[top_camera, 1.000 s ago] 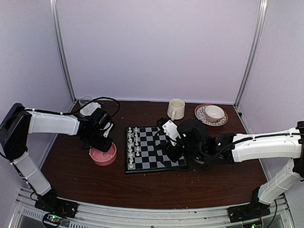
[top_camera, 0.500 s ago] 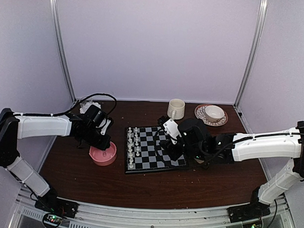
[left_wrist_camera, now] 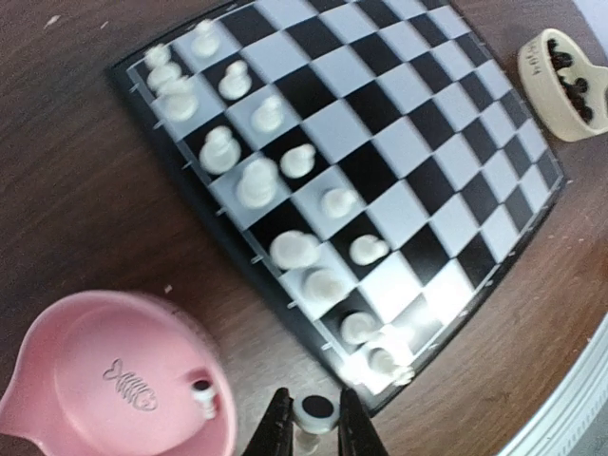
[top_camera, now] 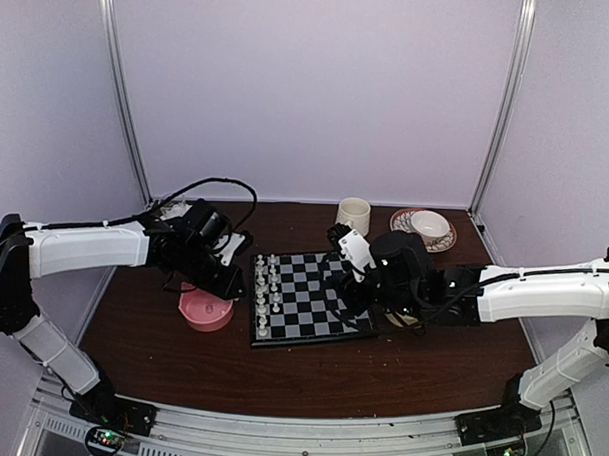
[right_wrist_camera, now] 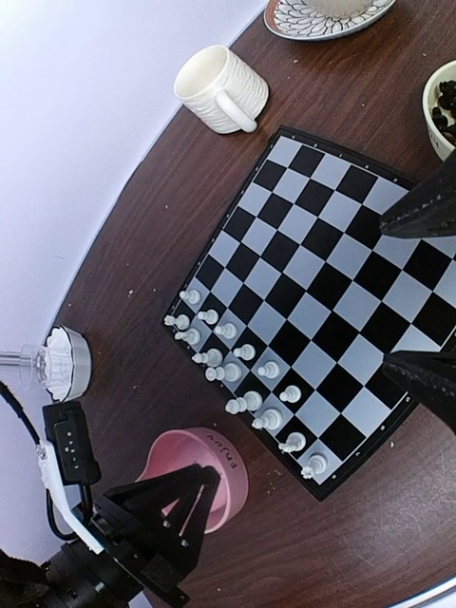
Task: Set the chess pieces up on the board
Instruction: Place the pawn on the chessboard.
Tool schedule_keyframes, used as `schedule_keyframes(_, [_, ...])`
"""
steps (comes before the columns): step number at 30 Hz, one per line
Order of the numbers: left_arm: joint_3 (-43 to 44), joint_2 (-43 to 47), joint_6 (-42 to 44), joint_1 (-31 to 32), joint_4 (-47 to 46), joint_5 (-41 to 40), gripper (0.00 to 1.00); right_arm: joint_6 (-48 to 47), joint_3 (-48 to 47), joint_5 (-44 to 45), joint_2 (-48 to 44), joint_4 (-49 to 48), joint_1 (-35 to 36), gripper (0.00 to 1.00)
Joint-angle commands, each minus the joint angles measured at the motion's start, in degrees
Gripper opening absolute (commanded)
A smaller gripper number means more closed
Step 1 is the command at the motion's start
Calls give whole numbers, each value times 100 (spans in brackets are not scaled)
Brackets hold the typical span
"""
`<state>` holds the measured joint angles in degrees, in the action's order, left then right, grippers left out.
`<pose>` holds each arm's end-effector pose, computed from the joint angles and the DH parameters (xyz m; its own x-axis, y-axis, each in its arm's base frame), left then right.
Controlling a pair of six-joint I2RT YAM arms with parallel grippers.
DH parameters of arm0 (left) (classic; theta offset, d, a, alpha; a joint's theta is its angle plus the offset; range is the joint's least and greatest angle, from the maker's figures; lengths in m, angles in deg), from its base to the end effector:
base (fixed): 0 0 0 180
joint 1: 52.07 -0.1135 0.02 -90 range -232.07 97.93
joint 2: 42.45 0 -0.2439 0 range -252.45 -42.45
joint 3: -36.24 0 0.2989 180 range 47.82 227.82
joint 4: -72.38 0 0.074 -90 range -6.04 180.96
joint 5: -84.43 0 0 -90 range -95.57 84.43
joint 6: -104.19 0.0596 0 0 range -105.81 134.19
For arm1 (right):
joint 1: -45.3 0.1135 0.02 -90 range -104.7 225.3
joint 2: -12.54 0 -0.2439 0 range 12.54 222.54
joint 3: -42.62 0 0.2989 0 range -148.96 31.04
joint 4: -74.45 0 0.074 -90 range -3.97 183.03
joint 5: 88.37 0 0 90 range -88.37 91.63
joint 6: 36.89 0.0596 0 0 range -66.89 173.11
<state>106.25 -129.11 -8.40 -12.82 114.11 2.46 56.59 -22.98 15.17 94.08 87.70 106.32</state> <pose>0.2750 -0.2354 0.1581 -0.8713 0.2207 -0.4384 0.3775 0.8721 -0.3112 0.1996 0.3315 0.2083 -0.2815 -0.3864 -0.8783 -0.7357 0.6745 -0.0610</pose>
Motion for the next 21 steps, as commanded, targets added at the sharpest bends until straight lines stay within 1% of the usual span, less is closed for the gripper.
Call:
schedule_keyframes(1, [778, -527, -278, 571, -50, 216, 14, 158, 277, 174, -445, -123, -134, 43])
schedule_keyframes(4, [1240, -1043, -345, 860, -140, 133, 14, 198, 488, 249, -692, -92, -215, 43])
schedule_keyframes(8, [1862, -1784, -378, 1065, -202, 169, 14, 351, 894, 412, -1078, -123, -370, 43])
schedule_keyframes(13, [2551, -2589, -360, 1188, -194, 241, 14, 673, 1387, 192, -1402, -148, -714, 42])
schedule_keyframes(16, [2858, -2968, -377, 1206, -205, 322, 14, 809, 1568, -62, -1342, -150, -858, 43])
schedule_keyframes(19, [3076, -3238, -402, 1232, -201, 376, 14, 891, 1551, -285, -1115, -382, -891, 43])
schedule_keyframes(21, [3162, -3335, -404, 1250, -205, 373, 17, 944, 1497, -411, -928, -423, -898, 42])
